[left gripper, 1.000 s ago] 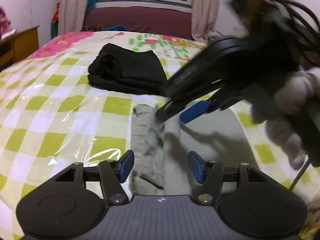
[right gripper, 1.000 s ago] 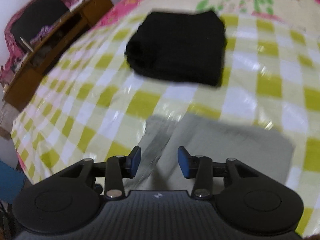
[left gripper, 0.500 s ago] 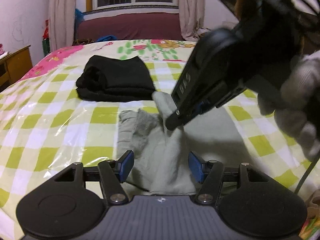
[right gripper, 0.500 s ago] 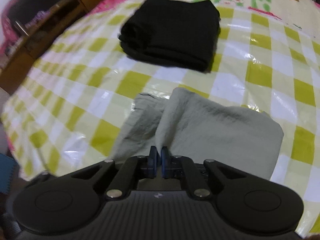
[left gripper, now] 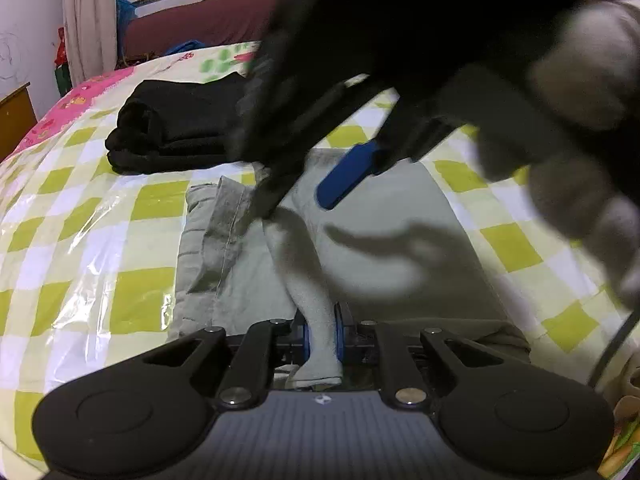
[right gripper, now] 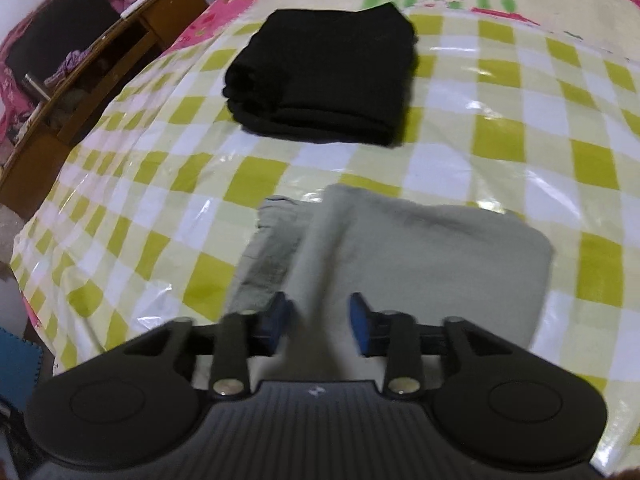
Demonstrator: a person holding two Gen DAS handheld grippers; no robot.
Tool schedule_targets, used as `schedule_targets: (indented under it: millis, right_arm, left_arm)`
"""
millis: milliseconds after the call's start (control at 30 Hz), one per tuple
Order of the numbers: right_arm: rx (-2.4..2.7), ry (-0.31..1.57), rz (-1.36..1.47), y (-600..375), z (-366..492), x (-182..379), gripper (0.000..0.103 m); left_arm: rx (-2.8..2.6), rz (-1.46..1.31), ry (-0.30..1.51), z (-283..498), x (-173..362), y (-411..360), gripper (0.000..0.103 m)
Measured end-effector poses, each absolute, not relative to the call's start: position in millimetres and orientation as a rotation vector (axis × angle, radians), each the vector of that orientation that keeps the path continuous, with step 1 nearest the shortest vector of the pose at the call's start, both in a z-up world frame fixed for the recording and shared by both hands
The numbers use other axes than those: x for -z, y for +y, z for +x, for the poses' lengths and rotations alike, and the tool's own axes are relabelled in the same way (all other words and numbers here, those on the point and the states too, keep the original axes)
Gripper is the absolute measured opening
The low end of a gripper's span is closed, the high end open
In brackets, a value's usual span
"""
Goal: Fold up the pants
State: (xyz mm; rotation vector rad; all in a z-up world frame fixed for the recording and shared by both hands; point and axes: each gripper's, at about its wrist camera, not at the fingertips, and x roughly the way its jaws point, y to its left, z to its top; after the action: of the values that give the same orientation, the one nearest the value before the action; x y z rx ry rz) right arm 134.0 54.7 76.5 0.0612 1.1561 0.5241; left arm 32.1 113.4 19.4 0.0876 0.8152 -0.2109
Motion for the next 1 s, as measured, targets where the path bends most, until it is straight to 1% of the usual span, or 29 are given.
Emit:
schedule_targets:
  millis: [67,100,133,200,233,333,467,533,600,733,800,900,967,1000]
  right_arm:
    - [-0.514,1.165,0.011,65,136,-70,0.043]
    - [-0.495,1.155,-0.022,68,137,-67,0.040]
    - [-0.476,1.153,-0.043,66,139,-63,0.030]
    - [-0.460,1.203,0.008,54,147,-56,0.005]
    - [-0.457,1.214,0.047,48,149,-58,0.004]
    - [-0.500,1.146,0.076,46,140,-88,0.004]
    - [-0.608,1.053,0.074,66,128,-137,0.004]
    - [-0.637,1.037,0.068,78,127,-147,0.004]
    - [-0.631,1.049,0.049,91,134,-140,0.005]
    - [-0.606,1.115,0.004,126,151,-97,0.007]
    - [-0.626,1.107,-0.057,146,148,-77,0.007]
    - [-0.644,1.092,-0.179,172,140,-54,0.013]
    - [-0.665,1.074,-0.224,178,133,-48,0.016]
    - [-0.678,1.067,-0.231,179,130,-49,0.020]
  left_arm:
    - [0.216,0.078,0.805,29,-19,115,0.027]
    - [0.219,0.070,0.801,29,-21,116,0.027]
    - [0.220,0.062,0.795,28,-21,119,0.026]
    - [0.223,0.044,0.785,26,-23,124,0.026]
    - [0.225,0.030,0.778,26,-24,127,0.026]
    - [0.229,-0.023,0.734,21,-36,140,0.025]
    - [0.219,-0.093,0.672,14,-61,167,0.025]
    - [0.215,-0.135,0.670,14,-65,182,0.025]
    - [0.194,-0.165,0.688,19,-60,194,0.025]
    - [0.114,-0.210,0.772,33,-32,214,0.025]
    - [0.100,-0.252,0.809,34,-19,218,0.025]
    - [0.091,-0.275,0.822,28,-11,218,0.025]
    - [0.089,-0.296,0.823,25,-12,220,0.025]
    - [0.092,-0.315,0.820,24,-12,223,0.025]
